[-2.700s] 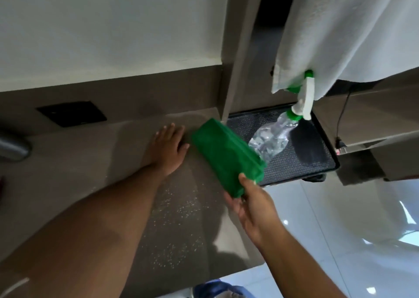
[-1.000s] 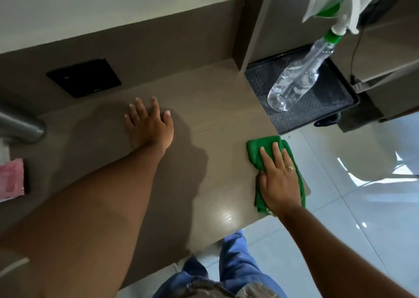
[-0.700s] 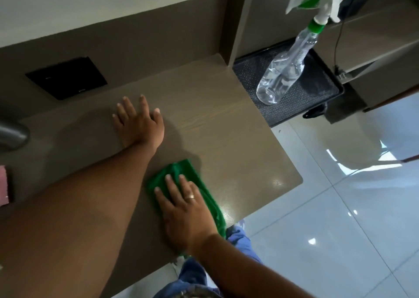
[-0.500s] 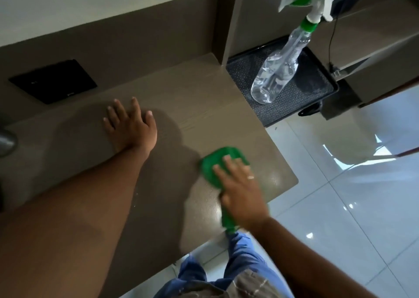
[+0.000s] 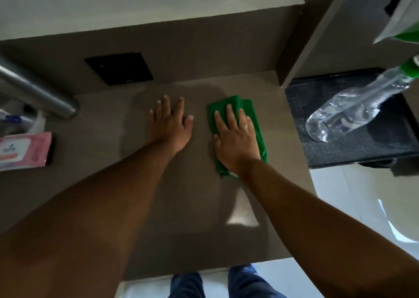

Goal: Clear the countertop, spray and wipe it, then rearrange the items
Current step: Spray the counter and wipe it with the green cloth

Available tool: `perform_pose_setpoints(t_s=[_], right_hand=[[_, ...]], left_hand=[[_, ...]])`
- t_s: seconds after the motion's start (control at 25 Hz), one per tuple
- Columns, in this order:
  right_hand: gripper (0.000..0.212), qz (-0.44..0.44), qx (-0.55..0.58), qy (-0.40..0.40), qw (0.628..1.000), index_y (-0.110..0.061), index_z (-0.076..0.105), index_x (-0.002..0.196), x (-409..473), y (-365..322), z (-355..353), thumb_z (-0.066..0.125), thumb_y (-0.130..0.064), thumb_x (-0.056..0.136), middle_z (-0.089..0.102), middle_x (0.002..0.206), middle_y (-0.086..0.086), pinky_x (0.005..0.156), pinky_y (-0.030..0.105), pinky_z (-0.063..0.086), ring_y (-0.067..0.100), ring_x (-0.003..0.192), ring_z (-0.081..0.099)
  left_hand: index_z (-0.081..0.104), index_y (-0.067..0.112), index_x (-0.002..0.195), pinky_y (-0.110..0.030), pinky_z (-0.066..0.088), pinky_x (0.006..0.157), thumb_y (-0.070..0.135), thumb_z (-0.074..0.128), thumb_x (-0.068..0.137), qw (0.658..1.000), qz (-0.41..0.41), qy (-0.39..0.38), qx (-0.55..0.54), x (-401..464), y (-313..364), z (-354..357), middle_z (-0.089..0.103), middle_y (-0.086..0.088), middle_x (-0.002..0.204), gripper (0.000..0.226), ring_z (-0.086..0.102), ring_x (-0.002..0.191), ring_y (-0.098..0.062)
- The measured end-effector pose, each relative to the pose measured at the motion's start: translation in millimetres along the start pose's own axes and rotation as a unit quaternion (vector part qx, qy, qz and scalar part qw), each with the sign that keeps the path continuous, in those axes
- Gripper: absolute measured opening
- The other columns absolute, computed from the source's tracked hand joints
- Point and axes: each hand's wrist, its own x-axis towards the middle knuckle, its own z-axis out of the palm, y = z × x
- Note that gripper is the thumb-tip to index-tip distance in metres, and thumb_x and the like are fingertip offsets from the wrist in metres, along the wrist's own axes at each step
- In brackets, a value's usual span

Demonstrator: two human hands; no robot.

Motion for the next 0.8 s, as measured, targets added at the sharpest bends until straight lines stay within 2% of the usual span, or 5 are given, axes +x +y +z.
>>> perform_pose_setpoints(t_s=[0.12, 0.2, 0.4, 0.56, 0.8], right_hand=[[0.063, -0.191, -0.02, -0.029, 0.981, -0.028, 0.025, 0.151, -84.6, 1.0, 8.5, 0.034, -0.045, 0.091, 0.025, 0.159, 0.009, 0.116, 0.05, 0.016, 0.039, 0.144, 0.022], [0.063, -0.281, -0.019, -0.056, 0.958, -0.029, 0.029, 0.15, -107.1, 26.5, 12.3, 0.038, -0.049, 0.09, 0.027, 0.158, 0.009, 0.115, 0.052, 0.022, 0.038, 0.143, 0.026], [0.068, -0.168, -0.054, -0.001, 0.984, -0.019, 0.026, 0.152, 3.9, 1.6, 8.3, 0.031, -0.048, 0.09, 0.022, 0.158, 0.02, 0.111, 0.054, 0.027, 0.046, 0.141, 0.025], [0.067, -0.134, -0.078, -0.005, 0.988, -0.022, 0.005, 0.155, 61.2, -127.0, 17.4, 0.017, -0.047, 0.094, 0.004, 0.163, 0.014, 0.117, 0.054, 0.014, 0.04, 0.147, 0.006], [0.064, -0.457, -0.036, -0.094, 0.884, -0.024, 0.029, 0.149, -120.4, -236.6, 59.3, 0.033, -0.042, 0.088, 0.027, 0.158, 0.013, 0.114, 0.056, 0.017, 0.041, 0.142, 0.024]], left_hand=[[0.037, 0.016, 0.149, -0.048, 0.025, 0.116, 0.043, 0.036, 0.098, 0.997, 0.026, 0.056, -0.056, -37.5, -45.6, -21.5, 0.04, -0.017, 0.152, 0.058, 0.039, 0.139, -0.033], [0.043, 0.011, 0.145, -0.051, 0.031, 0.112, 0.045, 0.038, 0.095, 0.991, -0.053, 0.104, -0.067, -101.3, -108.1, -18.6, 0.048, -0.018, 0.145, 0.06, 0.044, 0.133, -0.035], [0.038, 0.005, 0.144, -0.063, 0.025, 0.11, 0.052, 0.027, 0.091, 0.954, -0.293, 0.064, -0.001, -224.2, -244.4, 6.9, 0.037, -0.028, 0.148, 0.072, 0.032, 0.136, -0.05], [0.029, 0.007, 0.149, -0.061, 0.025, 0.112, 0.047, 0.03, 0.098, 0.941, -0.329, 0.08, 0.0, -223.7, -257.2, 21.9, 0.029, -0.027, 0.154, 0.065, 0.027, 0.141, -0.047], [0.02, 0.017, 0.152, -0.053, 0.02, 0.116, 0.059, 0.018, 0.096, 0.944, -0.32, 0.076, -0.003, -227.3, -259.6, 22.5, 0.023, -0.02, 0.159, 0.07, 0.021, 0.146, -0.038]])
